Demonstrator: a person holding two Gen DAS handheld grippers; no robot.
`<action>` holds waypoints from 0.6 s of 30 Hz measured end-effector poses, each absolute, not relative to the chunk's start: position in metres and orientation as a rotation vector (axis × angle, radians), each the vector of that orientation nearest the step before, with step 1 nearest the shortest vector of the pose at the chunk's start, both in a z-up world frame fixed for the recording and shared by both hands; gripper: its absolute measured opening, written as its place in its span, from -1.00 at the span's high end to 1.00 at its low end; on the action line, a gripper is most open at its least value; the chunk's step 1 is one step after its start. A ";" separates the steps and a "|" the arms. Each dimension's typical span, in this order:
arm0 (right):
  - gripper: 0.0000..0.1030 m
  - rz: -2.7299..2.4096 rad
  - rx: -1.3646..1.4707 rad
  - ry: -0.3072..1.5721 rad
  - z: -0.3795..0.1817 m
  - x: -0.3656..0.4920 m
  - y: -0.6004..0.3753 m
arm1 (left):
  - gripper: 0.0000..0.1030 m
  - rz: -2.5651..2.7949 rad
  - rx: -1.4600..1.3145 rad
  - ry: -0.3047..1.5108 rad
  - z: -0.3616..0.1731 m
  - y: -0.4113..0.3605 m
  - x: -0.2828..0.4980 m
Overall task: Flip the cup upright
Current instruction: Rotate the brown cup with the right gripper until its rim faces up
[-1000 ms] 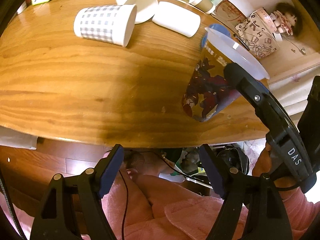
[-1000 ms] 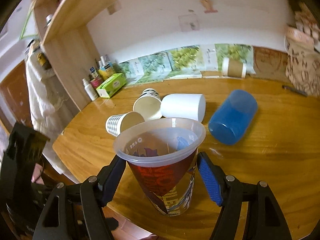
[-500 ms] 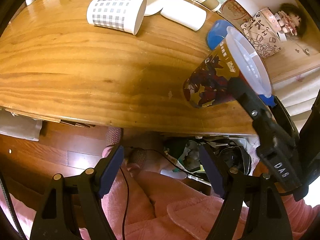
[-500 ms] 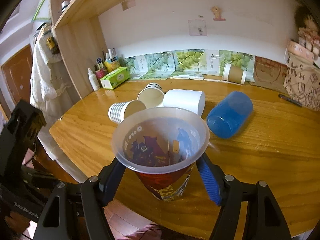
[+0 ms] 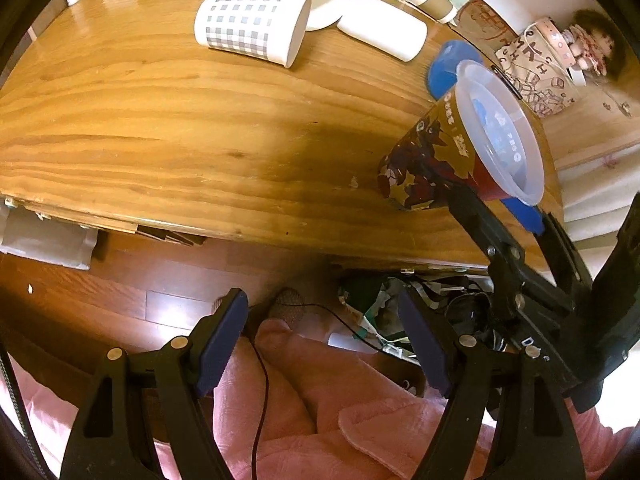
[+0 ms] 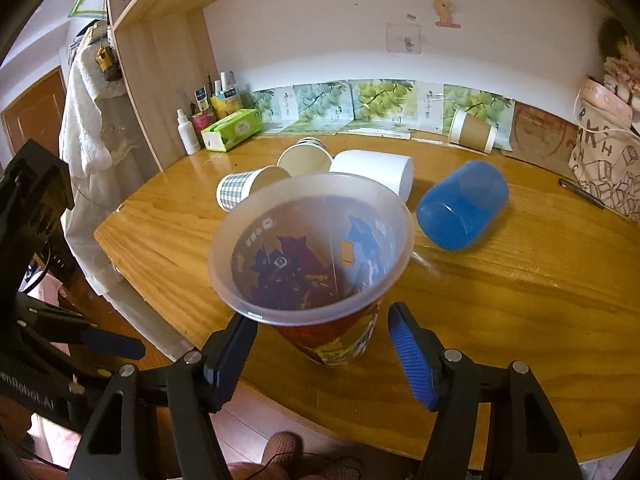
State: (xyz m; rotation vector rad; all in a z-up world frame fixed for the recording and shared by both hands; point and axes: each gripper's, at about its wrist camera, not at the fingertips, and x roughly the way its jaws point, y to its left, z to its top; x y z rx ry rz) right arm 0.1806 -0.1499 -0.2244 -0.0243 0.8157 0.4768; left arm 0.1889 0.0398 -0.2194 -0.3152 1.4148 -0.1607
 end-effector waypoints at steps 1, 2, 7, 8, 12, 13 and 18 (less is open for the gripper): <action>-0.34 0.474 -0.025 0.819 -0.224 0.180 -0.150 | -0.57 -0.154 -0.323 1.420 -0.220 0.041 0.190; -0.34 0.467 -0.027 0.824 -0.225 0.179 -0.151 | -0.57 -0.148 -0.334 1.425 -0.221 0.043 0.191; -0.56 0.435 -0.009 0.872 -0.230 0.176 -0.157 | -0.57 -0.145 -0.360 1.442 -0.223 0.049 0.192; -0.57 0.427 -0.005 0.876 -0.230 0.176 -0.158 | -0.57 -0.145 -0.357 1.442 -0.222 0.050 0.191; -0.62 0.359 0.014 0.914 -0.232 0.170 -0.165 | -0.57 -0.136 -0.347 1.449 -0.220 0.054 0.184; -0.63 0.341 0.021 0.925 -0.231 0.167 -0.167 | -0.57 -0.125 -0.340 1.457 -0.219 0.053 0.183; -0.74 0.264 0.089 0.945 -0.220 0.149 -0.177 | -0.57 -0.150 -0.244 1.440 -0.195 0.051 0.174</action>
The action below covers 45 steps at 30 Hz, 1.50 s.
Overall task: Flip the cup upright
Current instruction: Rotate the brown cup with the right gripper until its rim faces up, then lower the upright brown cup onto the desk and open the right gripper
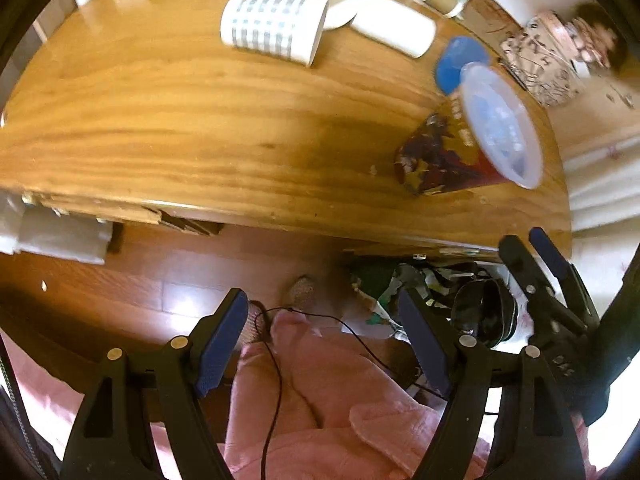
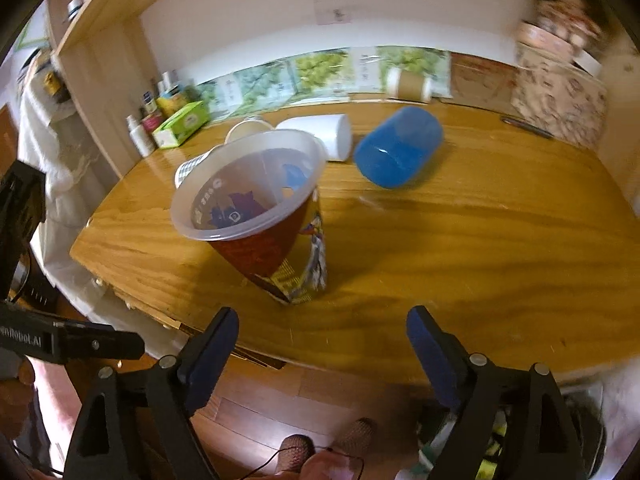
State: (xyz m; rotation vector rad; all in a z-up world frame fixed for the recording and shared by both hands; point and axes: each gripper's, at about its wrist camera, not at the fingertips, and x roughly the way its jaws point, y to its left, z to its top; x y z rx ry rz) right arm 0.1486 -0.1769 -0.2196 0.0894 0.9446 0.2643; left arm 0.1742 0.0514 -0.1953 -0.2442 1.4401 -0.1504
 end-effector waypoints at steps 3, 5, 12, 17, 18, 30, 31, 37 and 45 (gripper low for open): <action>-0.84 0.230 0.142 0.927 -0.202 0.135 -0.181 | -0.57 -0.157 -0.206 1.403 -0.177 0.055 0.167; -0.85 0.217 0.159 0.914 -0.191 0.126 -0.180 | -0.57 -0.172 -0.190 1.365 -0.163 0.058 0.160; -0.86 0.146 0.115 0.907 -0.147 0.090 -0.162 | -0.57 -0.221 -0.144 1.244 -0.123 0.068 0.136; -0.90 0.150 0.144 0.904 -0.118 0.068 -0.149 | -0.57 -0.215 -0.111 1.130 -0.090 0.071 0.116; -0.96 0.150 0.152 0.900 -0.110 0.062 -0.146 | -0.57 -0.206 -0.103 1.107 -0.084 0.072 0.112; -0.98 0.152 0.228 0.821 -0.059 0.019 -0.120 | -0.57 -0.052 0.000 0.826 -0.039 0.076 0.073; -0.98 0.152 0.230 0.813 -0.057 0.017 -0.119 | -0.57 -0.044 0.000 0.813 -0.038 0.078 0.070; -0.98 0.137 0.216 0.770 -0.049 0.009 -0.116 | -0.59 0.029 0.003 0.724 -0.028 0.080 0.058; -0.99 0.100 0.227 0.705 -0.042 0.003 -0.126 | -0.71 0.062 0.024 0.614 -0.016 0.074 0.044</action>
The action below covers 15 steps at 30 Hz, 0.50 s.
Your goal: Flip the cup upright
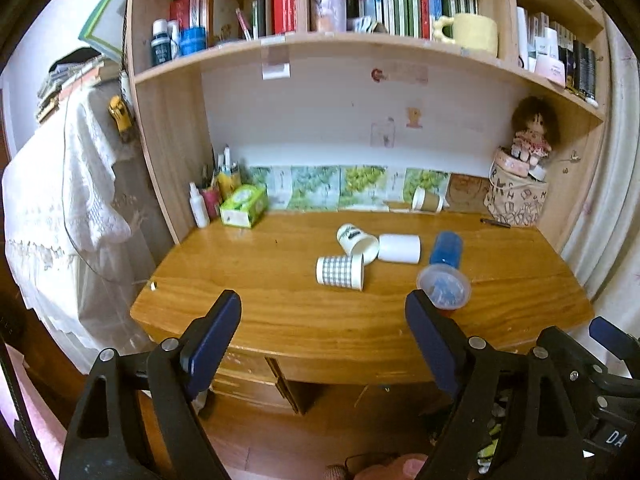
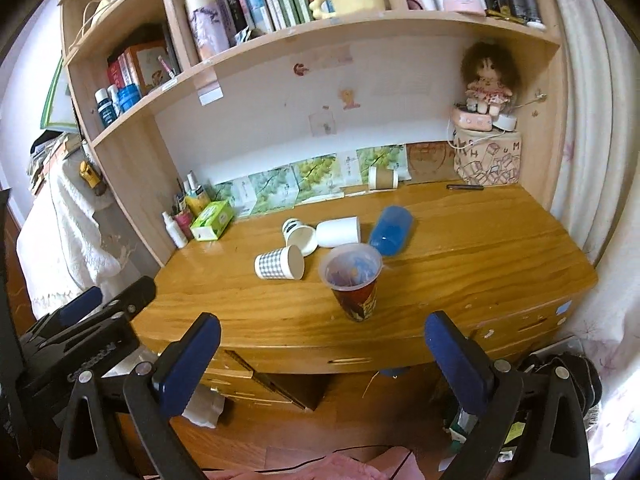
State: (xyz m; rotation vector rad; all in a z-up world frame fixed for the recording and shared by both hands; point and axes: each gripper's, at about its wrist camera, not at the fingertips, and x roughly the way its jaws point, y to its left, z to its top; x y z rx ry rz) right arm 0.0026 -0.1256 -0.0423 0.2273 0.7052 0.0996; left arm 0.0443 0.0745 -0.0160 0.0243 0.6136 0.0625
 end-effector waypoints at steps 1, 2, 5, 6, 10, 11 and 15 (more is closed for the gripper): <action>-0.99 0.095 0.231 0.702 -0.042 0.003 -0.127 | -0.73 0.066 0.028 0.601 -0.015 0.074 0.043; -0.99 0.093 0.231 0.700 -0.042 0.003 -0.128 | -0.82 0.066 0.030 0.589 -0.013 0.073 0.042; -0.99 0.079 0.218 0.678 -0.039 0.000 -0.128 | -0.96 0.059 0.024 0.551 -0.010 0.074 0.037; -0.99 0.079 0.212 0.669 -0.037 -0.001 -0.128 | -0.97 0.058 0.024 0.541 -0.009 0.075 0.035; -0.99 0.077 0.184 0.640 -0.033 -0.006 -0.123 | -0.99 0.065 0.037 0.518 -0.006 0.073 0.033; -0.99 0.077 0.177 0.631 -0.032 -0.007 -0.122 | -0.99 0.066 0.037 0.515 -0.006 0.073 0.033; -0.99 0.069 0.158 0.602 -0.029 -0.011 -0.119 | -0.99 0.069 0.032 0.495 -0.004 0.075 0.030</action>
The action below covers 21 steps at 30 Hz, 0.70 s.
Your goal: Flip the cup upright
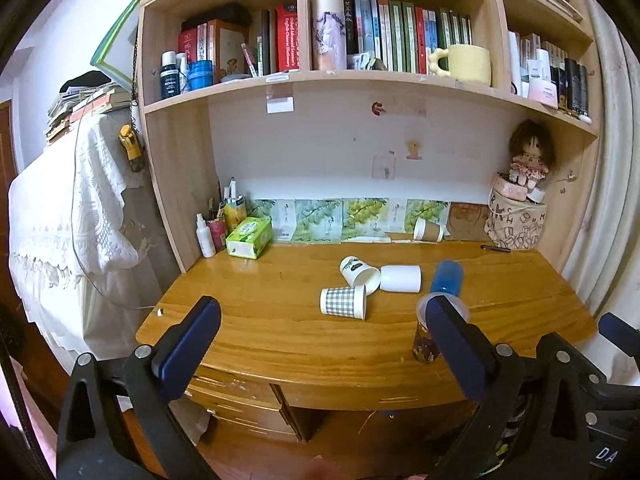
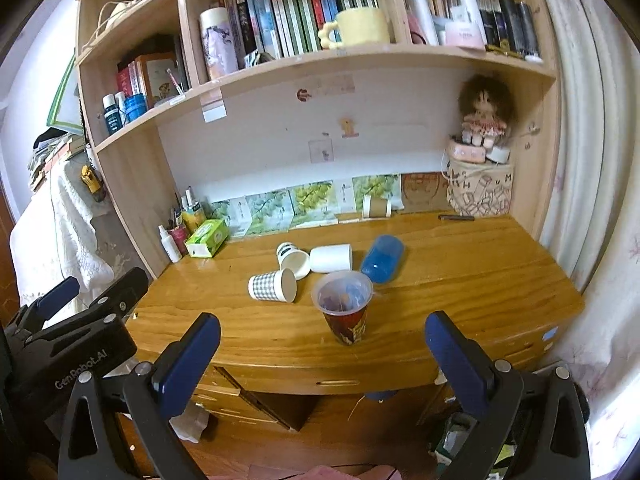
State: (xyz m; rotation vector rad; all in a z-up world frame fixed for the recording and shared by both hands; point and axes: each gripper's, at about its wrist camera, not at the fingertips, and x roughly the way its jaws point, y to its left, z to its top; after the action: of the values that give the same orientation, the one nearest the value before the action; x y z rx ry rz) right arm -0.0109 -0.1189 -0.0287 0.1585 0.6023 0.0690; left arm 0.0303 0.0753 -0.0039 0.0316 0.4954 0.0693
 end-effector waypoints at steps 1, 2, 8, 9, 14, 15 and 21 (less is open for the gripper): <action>-0.99 0.065 0.153 0.594 -0.028 -0.012 -0.118 | -0.99 0.069 0.033 0.492 -0.004 0.075 0.029; -0.99 0.064 0.151 0.588 -0.027 -0.013 -0.118 | -0.99 0.069 0.035 0.488 -0.003 0.075 0.028; -0.99 0.062 0.155 0.585 -0.026 -0.014 -0.118 | -0.99 0.068 0.038 0.484 -0.003 0.074 0.027; -0.99 0.063 0.155 0.586 -0.025 -0.014 -0.117 | -0.99 0.067 0.039 0.485 -0.003 0.074 0.027; -0.99 0.064 0.155 0.586 -0.025 -0.014 -0.116 | -0.99 0.065 0.038 0.481 -0.003 0.074 0.027; -0.99 0.064 0.155 0.586 -0.025 -0.014 -0.116 | -0.99 0.063 0.038 0.482 -0.003 0.074 0.027; -0.99 0.062 0.156 0.588 -0.026 -0.014 -0.115 | -0.99 0.057 0.036 0.480 -0.002 0.077 0.025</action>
State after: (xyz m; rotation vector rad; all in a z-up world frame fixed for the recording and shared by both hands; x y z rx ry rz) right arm -0.0143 -0.1155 -0.0258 0.1556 0.5879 0.0618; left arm 0.0253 0.0766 -0.0017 0.0360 0.4798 0.0570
